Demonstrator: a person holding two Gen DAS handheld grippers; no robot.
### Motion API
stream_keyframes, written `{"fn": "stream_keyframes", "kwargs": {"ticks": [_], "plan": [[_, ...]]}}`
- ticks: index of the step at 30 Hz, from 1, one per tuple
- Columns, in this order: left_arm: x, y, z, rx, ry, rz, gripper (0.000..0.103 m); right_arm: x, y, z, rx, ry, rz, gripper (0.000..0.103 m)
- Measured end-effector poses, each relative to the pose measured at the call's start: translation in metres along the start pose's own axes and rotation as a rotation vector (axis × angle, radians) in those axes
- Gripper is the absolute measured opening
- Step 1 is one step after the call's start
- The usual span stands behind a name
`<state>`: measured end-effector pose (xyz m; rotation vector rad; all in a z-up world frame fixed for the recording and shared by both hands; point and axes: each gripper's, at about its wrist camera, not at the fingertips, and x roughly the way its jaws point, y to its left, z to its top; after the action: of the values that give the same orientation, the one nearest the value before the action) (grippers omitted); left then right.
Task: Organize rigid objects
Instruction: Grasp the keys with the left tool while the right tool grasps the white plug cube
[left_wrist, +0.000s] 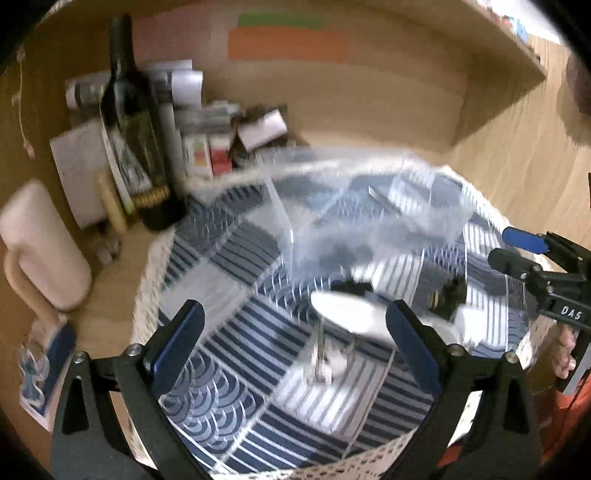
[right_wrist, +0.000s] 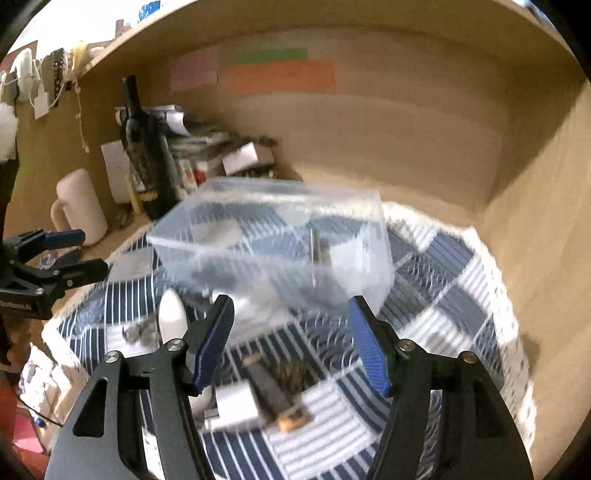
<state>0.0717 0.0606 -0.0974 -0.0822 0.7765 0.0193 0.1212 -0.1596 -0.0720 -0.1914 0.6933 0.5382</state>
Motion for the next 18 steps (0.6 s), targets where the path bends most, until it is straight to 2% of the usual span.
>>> {"fn": "stream_keyframes", "kwargs": {"ticks": [4, 6, 11, 16, 18], "plan": [[0.013, -0.003, -0.023, 0.002, 0.045, -0.009, 0.096, 0.004, -0.001, -0.022, 0.025, 0.043, 0.016, 0.061], [0.020, -0.008, -0.032, 0.018, 0.068, -0.016, 0.085, 0.006, 0.000, -0.031, 0.032, 0.067, 0.037, 0.060], [0.037, -0.017, -0.045, 0.038, 0.114, -0.030, 0.076, 0.009, 0.008, -0.044, 0.029, 0.101, 0.085, 0.060], [0.048, -0.023, -0.046, 0.062, 0.101, -0.008, 0.071, 0.014, 0.017, -0.047, 0.009, 0.114, 0.113, 0.056], [0.049, -0.025, -0.047, 0.071, 0.085, -0.005, 0.059, 0.020, 0.018, -0.048, 0.002, 0.130, 0.116, 0.053]]}}
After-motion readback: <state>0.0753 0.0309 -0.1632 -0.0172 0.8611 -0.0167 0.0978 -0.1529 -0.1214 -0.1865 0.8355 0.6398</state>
